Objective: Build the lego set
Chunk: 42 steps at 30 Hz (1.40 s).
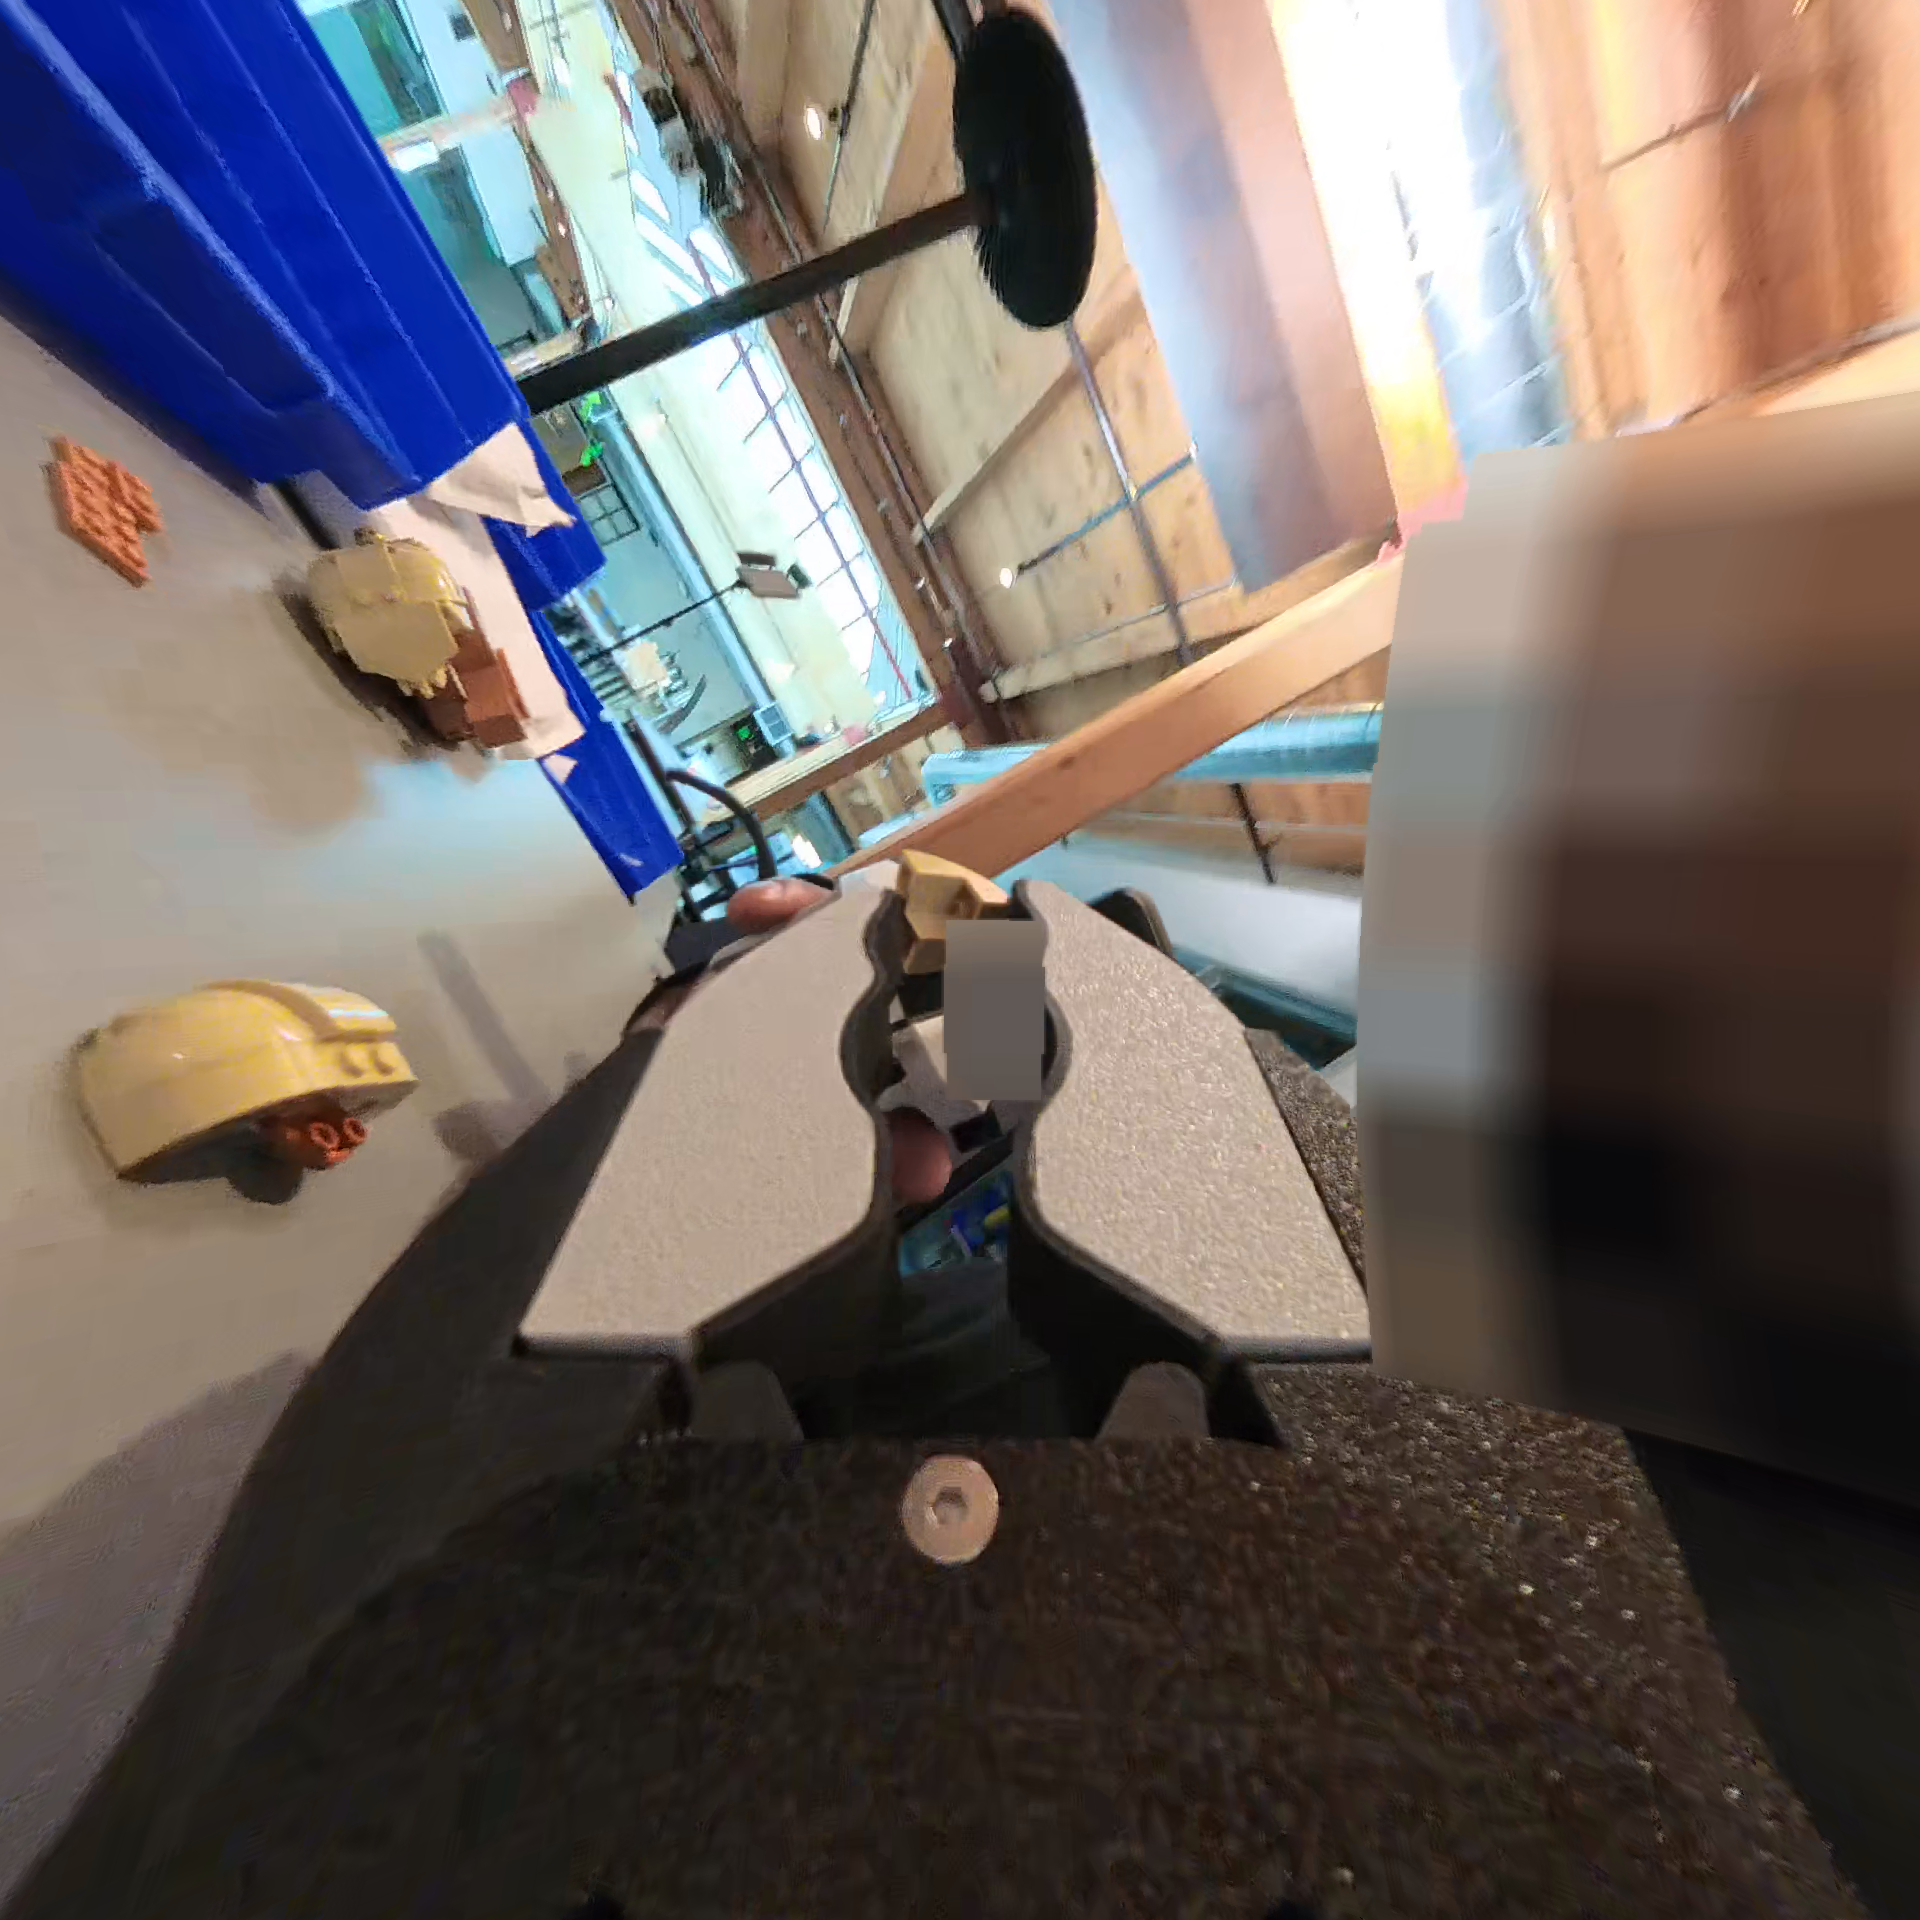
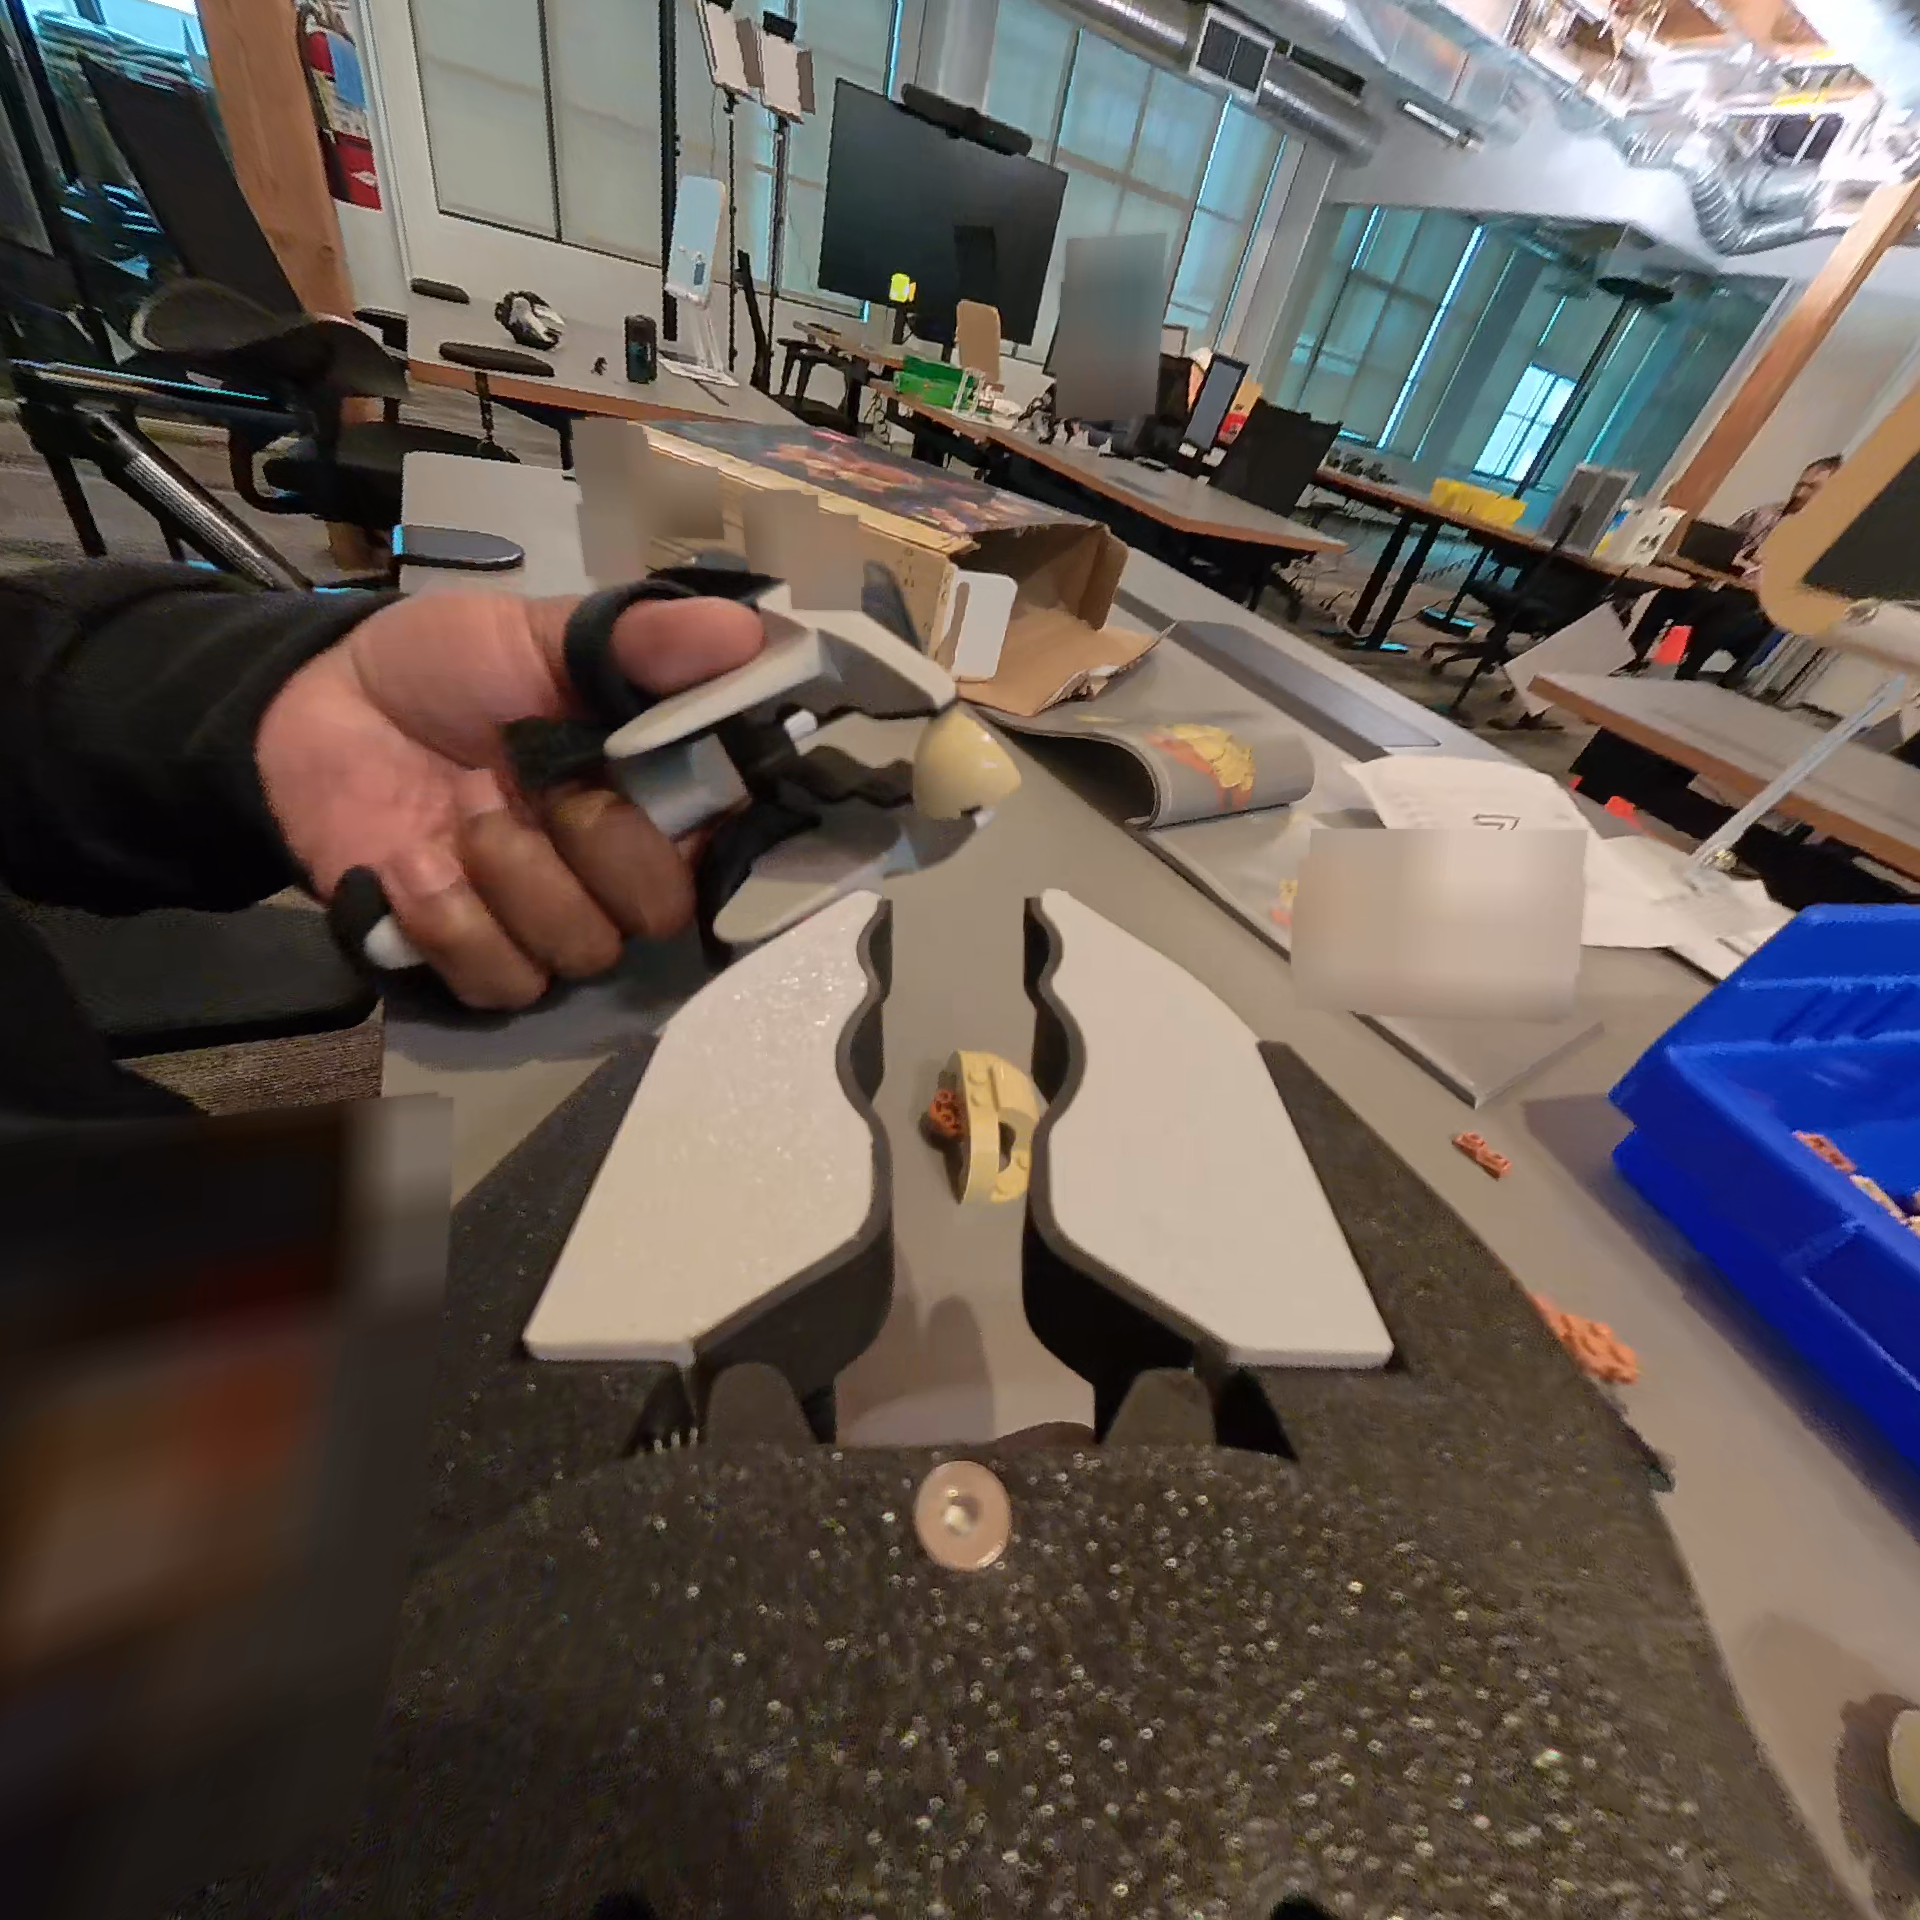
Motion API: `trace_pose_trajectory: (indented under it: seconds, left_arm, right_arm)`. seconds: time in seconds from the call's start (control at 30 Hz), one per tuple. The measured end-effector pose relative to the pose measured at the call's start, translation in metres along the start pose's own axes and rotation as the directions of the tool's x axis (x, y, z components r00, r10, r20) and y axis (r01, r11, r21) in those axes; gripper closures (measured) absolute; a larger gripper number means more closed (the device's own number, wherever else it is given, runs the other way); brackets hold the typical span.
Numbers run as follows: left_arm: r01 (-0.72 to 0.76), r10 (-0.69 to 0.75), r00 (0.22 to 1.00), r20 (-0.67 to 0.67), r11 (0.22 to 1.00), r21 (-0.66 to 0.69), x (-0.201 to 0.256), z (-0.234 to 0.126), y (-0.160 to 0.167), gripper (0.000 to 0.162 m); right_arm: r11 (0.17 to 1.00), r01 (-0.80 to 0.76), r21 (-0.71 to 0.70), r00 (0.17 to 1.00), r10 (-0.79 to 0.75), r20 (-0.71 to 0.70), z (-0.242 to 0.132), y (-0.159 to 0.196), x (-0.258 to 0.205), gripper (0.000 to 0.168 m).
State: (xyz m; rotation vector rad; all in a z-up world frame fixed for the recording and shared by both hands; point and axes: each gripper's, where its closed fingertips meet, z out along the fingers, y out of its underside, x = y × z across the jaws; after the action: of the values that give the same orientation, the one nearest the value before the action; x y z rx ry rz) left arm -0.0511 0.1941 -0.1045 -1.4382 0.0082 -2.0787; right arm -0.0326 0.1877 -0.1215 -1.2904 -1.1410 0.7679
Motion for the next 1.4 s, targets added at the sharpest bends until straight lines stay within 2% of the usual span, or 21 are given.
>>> trace_pose_trajectory:
  seconds: [0.3, 0.67, 0.77, 0.87, 0.93, 0.97, 1.03, 1.1, 1.17, 1.3, 1.4]
  left_arm:
    - [0.083, -0.084, 0.996, 0.023, 0.996, 0.032, -0.012, 0.011, 0.010, 0.143]
    - [0.104, -0.104, 0.993, 0.062, 0.995, 0.004, -0.020, 0.015, 0.013, 0.143]
    - [0.025, -0.017, 0.996, 0.093, 0.996, -0.084, -0.017, 0.016, 0.018, 0.139]
    - [-0.159, 0.193, 0.973, 0.129, 0.959, -0.233, -0.013, 0.011, 0.018, 0.137]
    - [-0.337, 0.422, 0.887, 0.187, 0.869, -0.364, -0.023, 0.001, 0.008, 0.133]
    - [-0.419, 0.546, 0.813, 0.203, 0.790, -0.447, -0.031, -0.005, 0.002, 0.130]
    - [-0.533, 0.765, 0.626, 0.150, 0.560, -0.634, -0.049, -0.017, -0.005, 0.125]
    - [-0.532, 0.857, 0.514, 0.030, 0.346, -0.773, -0.068, -0.026, -0.004, 0.119]
    - [-0.495, 0.862, 0.502, -0.068, 0.222, -0.840, -0.083, -0.030, 0.001, 0.116]
    - [-0.465, 0.832, 0.515, -0.208, 0.067, -0.883, -0.102, -0.031, 0.011, 0.113]
    - [-0.469, 0.818, 0.483, -0.313, -0.060, -0.881, -0.109, -0.032, 0.015, 0.112]
  right_arm:
    - [0.999, 0.049, 0.002, 0.998, -0.049, -0.025, 0.013, -0.003, 0.005, 0.143]
    - [0.999, 0.036, -0.035, 0.999, -0.036, -0.004, 0.014, 0.005, 0.008, 0.146]
    - [1.000, 0.000, -0.031, 0.999, 0.002, 0.045, 0.010, 0.005, 0.006, 0.146]
    - [0.998, -0.048, -0.044, 0.996, 0.051, 0.069, 0.002, 0.009, 0.012, 0.146]
    - [0.995, -0.066, -0.075, 0.995, 0.071, 0.070, -0.004, 0.016, 0.019, 0.146]
    - [0.993, -0.078, -0.085, 0.994, 0.084, 0.068, -0.007, 0.019, 0.023, 0.147]
    - [0.989, -0.107, -0.100, 0.990, 0.115, 0.076, -0.012, 0.024, 0.028, 0.147]
    - [0.986, -0.130, -0.107, 0.987, 0.139, 0.085, -0.015, 0.026, 0.030, 0.147]
    - [0.984, -0.135, -0.113, 0.986, 0.145, 0.084, -0.016, 0.028, 0.032, 0.147]
    - [0.982, -0.132, -0.131, 0.986, 0.144, 0.084, -0.016, 0.032, 0.031, 0.147]
    - [0.981, -0.134, -0.143, 0.984, 0.149, 0.102, -0.015, 0.033, 0.029, 0.147]
